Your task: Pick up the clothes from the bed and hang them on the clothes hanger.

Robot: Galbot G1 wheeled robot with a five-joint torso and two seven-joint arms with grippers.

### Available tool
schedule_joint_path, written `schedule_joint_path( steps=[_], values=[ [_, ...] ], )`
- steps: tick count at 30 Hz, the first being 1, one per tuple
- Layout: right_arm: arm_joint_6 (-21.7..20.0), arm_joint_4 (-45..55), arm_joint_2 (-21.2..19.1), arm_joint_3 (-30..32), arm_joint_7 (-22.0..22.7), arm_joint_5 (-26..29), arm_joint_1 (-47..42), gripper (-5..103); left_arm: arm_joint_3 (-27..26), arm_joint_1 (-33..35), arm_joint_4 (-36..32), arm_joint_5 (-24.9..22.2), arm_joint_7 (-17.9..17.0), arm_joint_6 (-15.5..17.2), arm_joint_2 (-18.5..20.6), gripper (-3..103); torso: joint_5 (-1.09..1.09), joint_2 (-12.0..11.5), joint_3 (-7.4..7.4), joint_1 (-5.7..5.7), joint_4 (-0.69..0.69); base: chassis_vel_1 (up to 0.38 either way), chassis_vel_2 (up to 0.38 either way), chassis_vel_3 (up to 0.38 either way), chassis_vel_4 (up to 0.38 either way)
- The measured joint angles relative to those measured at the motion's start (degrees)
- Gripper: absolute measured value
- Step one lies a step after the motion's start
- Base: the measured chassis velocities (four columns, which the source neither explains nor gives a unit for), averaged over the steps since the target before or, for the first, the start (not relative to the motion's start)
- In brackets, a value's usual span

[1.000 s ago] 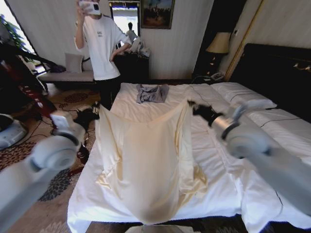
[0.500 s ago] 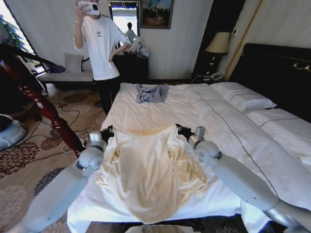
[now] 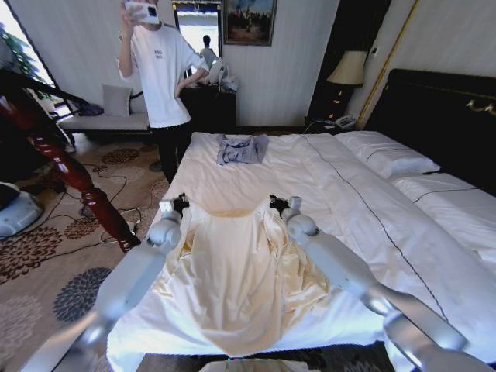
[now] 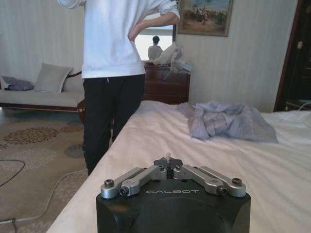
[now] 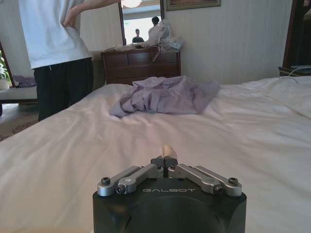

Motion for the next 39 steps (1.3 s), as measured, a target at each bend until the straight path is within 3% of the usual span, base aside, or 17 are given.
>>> schedule_joint_path(
  steps=[8, 14, 19, 33, 39],
  values=[
    [1.1, -13.2, 9.2, -0.1, -0.6, -0.9, 8.9, 0, 1.0, -9.1, 15.8, 2.9, 2.5, -1.6, -5.0, 1, 0.00, 0.0, 0.00, 0.00, 0.06, 0.000, 0.000, 0.000, 0.000],
    [2.1, -21.2, 12.4, -0.3, -1.7, -3.3, 12.2, 0, 1.7, -12.5, 21.8, 4.4, 3.7, -2.6, -7.8, 1, 0.02, 0.0, 0.00, 0.00, 0.00, 0.000, 0.000, 0.000, 0.000],
    [3.1, -27.0, 14.4, 0.0, -2.6, -5.7, 13.7, 0, 1.5, -14.6, 26.5, 5.7, 4.2, -3.2, -9.5, 1, 0.02, 0.0, 0.00, -0.01, 0.03, 0.000, 0.000, 0.000, 0.000],
    [6.7, -42.7, 21.8, 3.1, -5.9, -13.6, 18.4, 0, 1.1, -17.7, 35.1, 7.9, 5.4, -3.8, -11.9, 1, 0.02, 0.0, -0.01, -0.01, 0.05, 0.000, 0.000, 0.000, 0.000],
    [6.9, -43.1, 22.1, 3.7, -6.4, -14.8, 17.9, 0, 0.5, -17.3, 35.4, 8.1, 5.5, -3.8, -13.0, 1, 0.02, 0.0, -0.01, -0.01, 0.00, 0.000, 0.000, 0.000, 0.000]
  ],
)
